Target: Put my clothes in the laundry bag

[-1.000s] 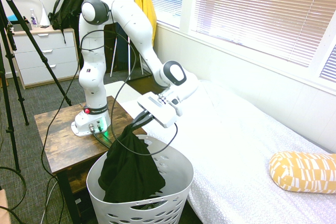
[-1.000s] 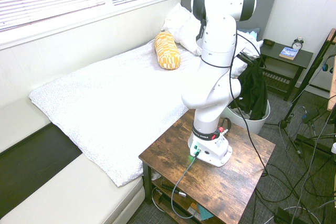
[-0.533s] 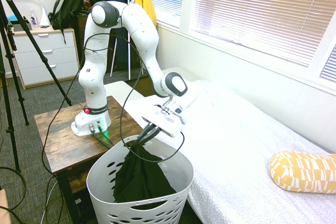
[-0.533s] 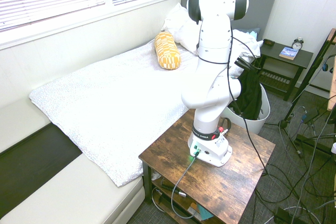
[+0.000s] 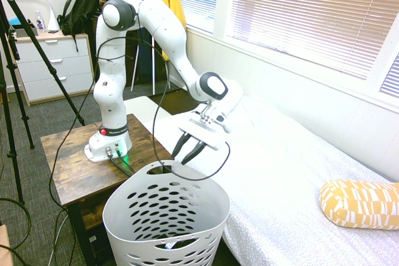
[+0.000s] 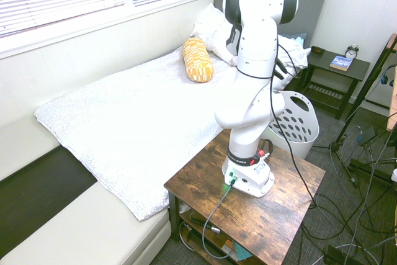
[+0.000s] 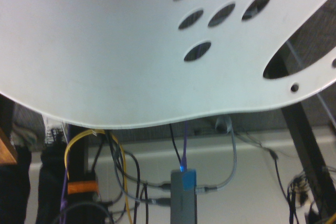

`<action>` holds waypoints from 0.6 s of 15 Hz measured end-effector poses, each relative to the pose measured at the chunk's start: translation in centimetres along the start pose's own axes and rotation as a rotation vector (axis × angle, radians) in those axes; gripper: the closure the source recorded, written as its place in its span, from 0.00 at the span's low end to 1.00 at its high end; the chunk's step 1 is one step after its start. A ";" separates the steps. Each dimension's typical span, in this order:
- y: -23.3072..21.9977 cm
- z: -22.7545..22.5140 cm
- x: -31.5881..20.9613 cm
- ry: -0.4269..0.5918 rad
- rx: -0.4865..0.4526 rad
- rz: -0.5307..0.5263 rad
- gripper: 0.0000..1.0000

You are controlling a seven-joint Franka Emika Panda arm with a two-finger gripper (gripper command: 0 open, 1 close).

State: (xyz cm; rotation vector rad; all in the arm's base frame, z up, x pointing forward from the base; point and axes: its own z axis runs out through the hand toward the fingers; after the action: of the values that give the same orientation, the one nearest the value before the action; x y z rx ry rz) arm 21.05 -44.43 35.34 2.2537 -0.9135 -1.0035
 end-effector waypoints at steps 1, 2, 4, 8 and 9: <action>-0.6 -2.9 -0.3 0.057 0.043 -0.004 0.00; -1.5 -5.9 -0.5 0.115 0.082 -0.008 0.00; -3.8 -11.7 -0.5 0.235 0.170 -0.021 0.00; -12.0 -25.1 -2.4 0.451 0.400 -0.055 0.00; -15.4 -28.0 -3.0 0.500 0.466 -0.064 0.00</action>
State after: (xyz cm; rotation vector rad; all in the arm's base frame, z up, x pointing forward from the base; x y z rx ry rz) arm 47.12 -27.44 43.24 2.7458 -0.9144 -0.2205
